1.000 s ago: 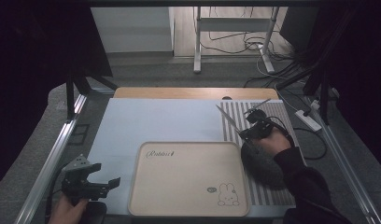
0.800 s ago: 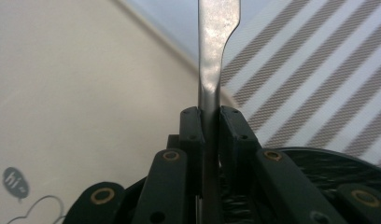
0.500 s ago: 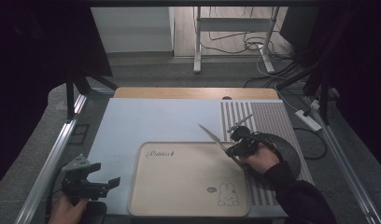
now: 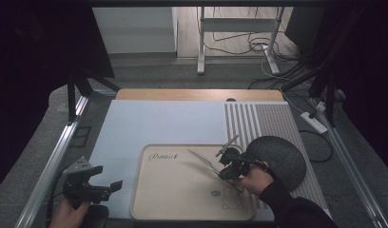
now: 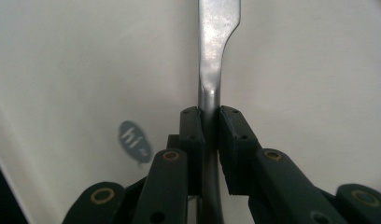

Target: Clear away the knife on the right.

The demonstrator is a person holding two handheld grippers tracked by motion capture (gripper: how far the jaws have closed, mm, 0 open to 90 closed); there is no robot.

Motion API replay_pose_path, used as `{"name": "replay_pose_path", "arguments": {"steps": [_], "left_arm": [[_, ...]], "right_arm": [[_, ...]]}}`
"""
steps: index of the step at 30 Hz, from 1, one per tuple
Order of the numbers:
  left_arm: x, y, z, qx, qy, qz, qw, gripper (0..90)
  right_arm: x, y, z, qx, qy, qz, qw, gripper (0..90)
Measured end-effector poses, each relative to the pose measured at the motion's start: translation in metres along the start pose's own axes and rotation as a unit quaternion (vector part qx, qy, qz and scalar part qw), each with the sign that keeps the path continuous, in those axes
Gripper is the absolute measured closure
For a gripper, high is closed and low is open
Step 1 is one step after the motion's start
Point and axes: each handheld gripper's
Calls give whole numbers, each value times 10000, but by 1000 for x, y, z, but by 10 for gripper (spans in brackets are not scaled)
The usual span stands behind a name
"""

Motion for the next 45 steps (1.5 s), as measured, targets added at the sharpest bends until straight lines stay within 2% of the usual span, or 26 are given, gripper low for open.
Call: {"name": "replay_pose_path", "arguments": {"steps": [1, 4, 8, 10, 12, 14, 15, 16, 17, 19, 20, 21, 22, 24, 26, 29, 32, 36, 45], "left_arm": [[0, 0, 0, 1, -3, -1, 10000, 21], [0, 0, 0, 2, 0, 5, 10000, 21], [0, 0, 0, -5, 4, 15, 10000, 21], [0, 0, 0, -2, 2, 6, 10000, 22], [0, 0, 0, -5, 9, 10, 10000, 22], [0, 0, 0, -6, 14, 21, 10000, 22], [0, 0, 0, -6, 14, 21, 10000, 22], [0, 0, 1, -6, 14, 24, 10000, 22], [0, 0, 0, -7, 12, 28, 10000, 22], [0, 0, 0, -8, 12, 27, 10000, 22], [0, 0, 1, -11, 16, 24, 10000, 22], [0, 0, 1, -11, 16, 24, 10000, 22], [0, -1, 1, -14, 15, 25, 10000, 22], [0, 0, 0, -19, 19, 23, 10000, 22], [0, 0, 0, -18, 18, 19, 10000, 22], [0, -1, 1, -26, 21, 28, 10000, 22], [-1, -2, 1, -55, 50, 100, 9999, 24], [-1, -4, 2, -78, 74, 158, 9998, 26], [-2, -6, 3, -116, 127, 254, 9995, 28]], "right_arm": [[2, 7, 4, -24, 125, -36, 9999, 797], [6, 14, 12, -38, 300, -97, 9995, 796], [7, 16, 18, -65, 453, -228, 9987, 786], [7, 13, 15, -205, 323, -201, 9991, 751], [3, 10, 7, -210, 91, -257, 9994, 744], [-2, 8, 0, -286, -127, -279, 9991, 828], [-2, 8, 0, -286, -127, -279, 9991, 828], [-4, 8, -1, -348, -180, -334, 9987, 887], [-9, 11, -1, -386, -226, -487, 9978, 895], [-13, 12, 1, -433, -195, -547, 9974, 895], [-20, 17, 7, -471, -228, -684, 9963, 895], [-20, 17, 7, -471, -228, -684, 9963, 895], [-28, 22, 17, -576, -230, -767, 9951, 895], [-35, 28, 28, -540, -80, -1005, 9934, 895], [-39, 33, 38, -362, 23, -1257, 9914, 895], [-42, 33, 47, -192, 116, -1334, 9908, 895], [-41, 28, 47, -179, 108, -1204, 9925, 895], [-39, 20, 44, 41, 103, -1099, 9939, 896], [-30, 0, 35, 159, 96, -796, 9967, 896]]}}
Point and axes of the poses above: each handheld gripper's, and its own axes: z roughly forward along the jaws, x roughly out of its underside, y roughly to its left, and after that the axes turned 7 degrees about -x, right-handed
